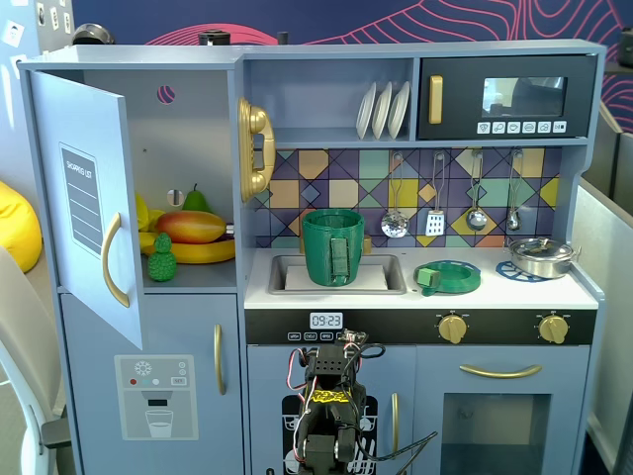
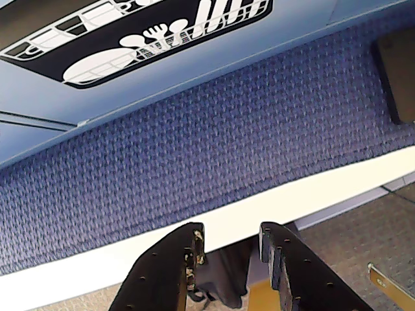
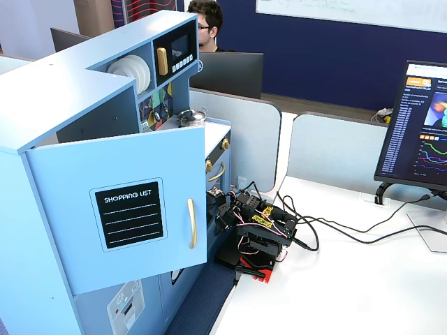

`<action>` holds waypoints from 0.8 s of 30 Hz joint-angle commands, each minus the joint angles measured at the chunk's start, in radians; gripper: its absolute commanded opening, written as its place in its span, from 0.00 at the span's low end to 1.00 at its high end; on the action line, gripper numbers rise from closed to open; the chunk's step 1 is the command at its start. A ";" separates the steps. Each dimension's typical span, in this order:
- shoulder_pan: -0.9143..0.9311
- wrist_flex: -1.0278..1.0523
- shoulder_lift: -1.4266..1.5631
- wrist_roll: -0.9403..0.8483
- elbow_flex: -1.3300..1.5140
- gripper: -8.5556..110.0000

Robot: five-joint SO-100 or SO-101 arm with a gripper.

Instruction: Pick up the green pineapple from the left cabinet and place it in the green recipient

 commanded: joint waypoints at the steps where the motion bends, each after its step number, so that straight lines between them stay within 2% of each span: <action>1: 0.028 0.187 -0.012 -0.106 -0.008 0.07; 15: -0.003 0.183 -0.012 -0.112 -0.008 0.07; 20: -0.245 -0.173 -0.015 0.051 -0.091 0.10; 24: -0.468 -0.707 -0.156 -0.066 -0.181 0.11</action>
